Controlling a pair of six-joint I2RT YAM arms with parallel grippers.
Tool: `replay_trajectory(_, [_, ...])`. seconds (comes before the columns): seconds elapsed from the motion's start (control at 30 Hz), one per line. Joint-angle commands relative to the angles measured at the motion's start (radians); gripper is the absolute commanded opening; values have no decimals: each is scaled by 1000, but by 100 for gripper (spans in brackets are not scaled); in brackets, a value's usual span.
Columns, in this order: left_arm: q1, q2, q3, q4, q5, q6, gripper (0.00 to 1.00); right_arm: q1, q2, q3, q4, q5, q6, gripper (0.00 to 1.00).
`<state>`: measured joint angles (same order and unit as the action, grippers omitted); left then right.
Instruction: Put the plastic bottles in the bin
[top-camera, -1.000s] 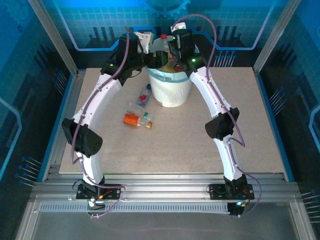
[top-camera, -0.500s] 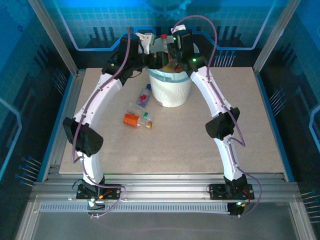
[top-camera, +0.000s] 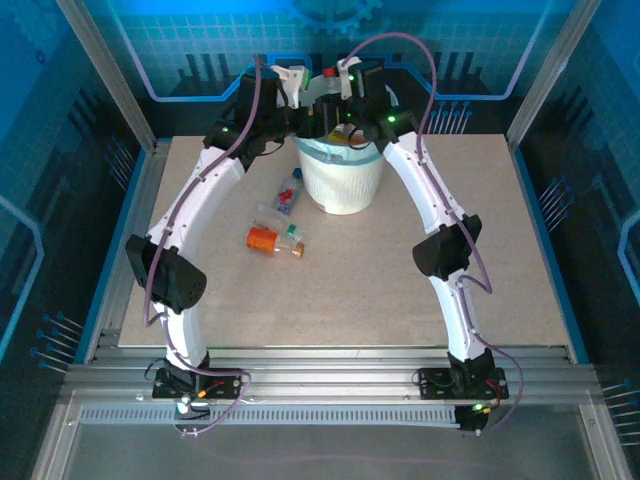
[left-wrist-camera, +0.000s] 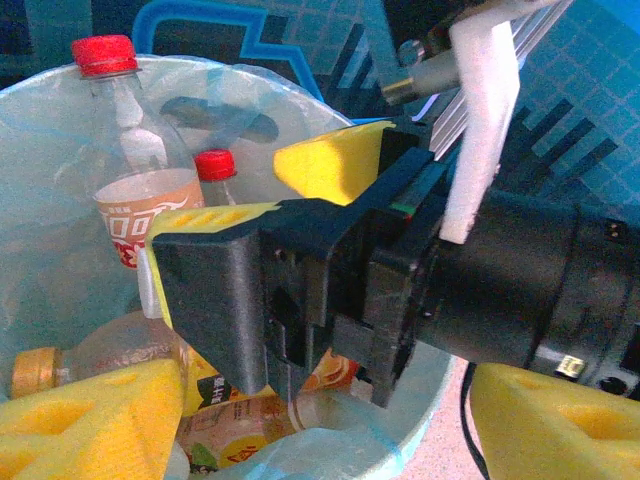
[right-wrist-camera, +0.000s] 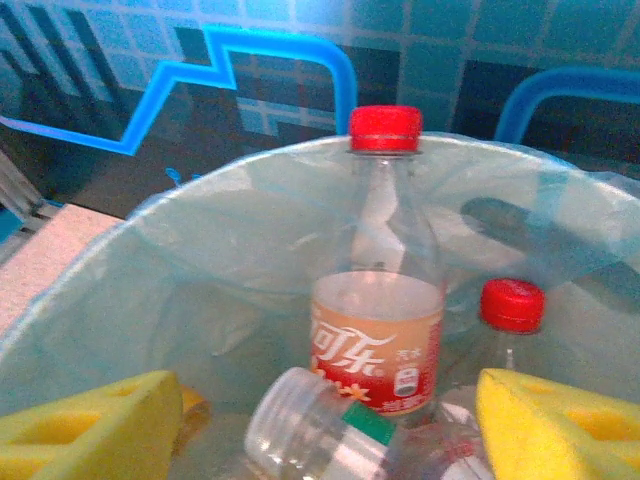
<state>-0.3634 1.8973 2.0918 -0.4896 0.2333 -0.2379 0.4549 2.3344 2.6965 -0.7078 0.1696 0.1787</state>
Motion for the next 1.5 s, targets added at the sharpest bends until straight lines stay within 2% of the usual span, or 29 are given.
replay_trajectory(0.0, [8,-28,-13,-12,-9,1,76,-15,-70,-2,-5,-52,46,74])
replay_trajectory(0.27, [12,-68,-50,-17,-32,21,76,-9,-86,-1,-38,-103,98,69])
replay_trajectory(0.43, [38,-151,-144,-12,-66,38,76,37,-119,-2,-38,-114,59,69])
replay_trajectory(0.7, [140,-440,-498,62,-157,34,76,175,-179,-49,-45,-78,-99,71])
replay_trajectory(0.97, [232,-791,-850,20,-245,54,77,314,-201,-160,-102,-158,-237,73])
replay_trajectory(1.23, [257,-1098,-1101,-72,-339,89,77,400,-174,-373,-72,-112,-218,72])
replay_trajectory(1.47, [258,-1213,-1188,-138,-340,87,78,427,-92,-487,-51,-69,-180,70])
